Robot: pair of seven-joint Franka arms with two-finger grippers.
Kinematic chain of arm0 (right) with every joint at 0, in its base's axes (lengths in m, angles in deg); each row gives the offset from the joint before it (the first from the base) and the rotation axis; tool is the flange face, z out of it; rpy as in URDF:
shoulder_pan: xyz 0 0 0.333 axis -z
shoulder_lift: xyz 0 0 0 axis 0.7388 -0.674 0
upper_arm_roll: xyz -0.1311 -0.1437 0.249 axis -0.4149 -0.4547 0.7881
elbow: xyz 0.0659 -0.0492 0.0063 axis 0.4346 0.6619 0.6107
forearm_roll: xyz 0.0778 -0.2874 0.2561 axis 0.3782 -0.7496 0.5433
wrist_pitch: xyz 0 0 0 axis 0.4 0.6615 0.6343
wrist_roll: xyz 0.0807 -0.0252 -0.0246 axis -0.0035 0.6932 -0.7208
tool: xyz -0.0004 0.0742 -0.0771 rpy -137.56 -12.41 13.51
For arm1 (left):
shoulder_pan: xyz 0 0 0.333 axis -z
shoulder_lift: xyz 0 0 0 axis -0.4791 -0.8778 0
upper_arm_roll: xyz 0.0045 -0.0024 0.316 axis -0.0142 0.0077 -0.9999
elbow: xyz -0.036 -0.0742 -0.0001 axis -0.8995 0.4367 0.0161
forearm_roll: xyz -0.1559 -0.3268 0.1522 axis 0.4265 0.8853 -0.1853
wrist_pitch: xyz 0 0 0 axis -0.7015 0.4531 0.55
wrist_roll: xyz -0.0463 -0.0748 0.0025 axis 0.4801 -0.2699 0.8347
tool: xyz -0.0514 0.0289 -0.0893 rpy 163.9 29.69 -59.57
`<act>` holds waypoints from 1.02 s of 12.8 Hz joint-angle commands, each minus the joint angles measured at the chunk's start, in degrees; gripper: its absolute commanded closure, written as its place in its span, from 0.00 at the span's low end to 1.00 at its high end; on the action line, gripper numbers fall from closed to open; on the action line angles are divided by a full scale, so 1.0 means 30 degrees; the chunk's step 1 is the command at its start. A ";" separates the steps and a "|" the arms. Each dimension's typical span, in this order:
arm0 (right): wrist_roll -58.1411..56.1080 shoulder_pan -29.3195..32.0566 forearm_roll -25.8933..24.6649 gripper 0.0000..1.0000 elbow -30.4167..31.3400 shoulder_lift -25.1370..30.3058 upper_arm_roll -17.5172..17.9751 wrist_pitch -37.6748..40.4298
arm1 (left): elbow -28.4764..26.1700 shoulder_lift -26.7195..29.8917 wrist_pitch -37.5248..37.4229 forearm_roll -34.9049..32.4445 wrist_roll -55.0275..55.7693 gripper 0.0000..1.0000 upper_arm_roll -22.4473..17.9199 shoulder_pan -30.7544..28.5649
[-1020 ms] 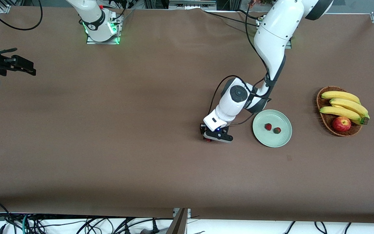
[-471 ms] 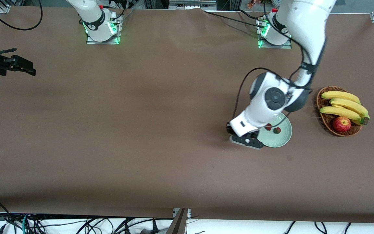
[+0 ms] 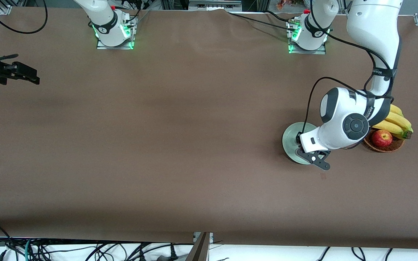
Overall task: Collect all strawberries into plate
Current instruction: 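Lower the strawberry onto the plate and open the left gripper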
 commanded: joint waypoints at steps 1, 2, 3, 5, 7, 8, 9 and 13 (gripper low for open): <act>0.0127 0.0108 -0.0139 0.00 -0.0226 -0.0052 0.0003 0.0096 | -0.3139 0.0263 0.4208 0.0100 -0.0805 0.88 0.0017 0.0143; 0.0127 0.0079 -0.0110 0.00 -0.0226 -0.0081 0.0003 0.0067 | -0.3144 0.0263 0.4216 0.0129 -0.0778 0.80 0.0017 0.0113; 0.0127 0.0079 -0.0109 0.00 -0.0255 -0.0081 0.0003 0.0067 | -0.3086 0.0292 0.4216 0.0130 -0.0777 0.53 0.0017 0.0112; 0.0127 0.0079 -0.0139 0.00 -0.0255 -0.0052 0.0003 0.0067 | -0.2939 0.0525 0.4216 0.0130 -0.0806 0.00 0.0017 0.0112; 0.0127 0.0079 -0.0139 0.00 -0.0255 -0.0052 0.0032 0.0067 | -0.2705 0.1372 0.3897 0.0130 -0.0574 0.00 0.0017 0.0112; 0.0127 0.0079 -0.0139 0.00 -0.0255 -0.0052 0.0003 0.0067 | -0.2675 0.2072 0.3256 0.0159 -0.0456 0.00 0.0046 0.0112; 0.0127 0.0079 -0.0139 0.00 -0.0255 -0.0052 0.0003 0.0067 | -0.2530 0.2863 0.2496 0.0217 -0.0368 0.00 0.0018 0.0054; 0.0127 0.0079 -0.0139 0.00 -0.0577 -0.0199 0.0003 0.0154 | -0.1683 0.6028 -0.2450 0.0159 0.2174 0.00 -0.0100 -0.0559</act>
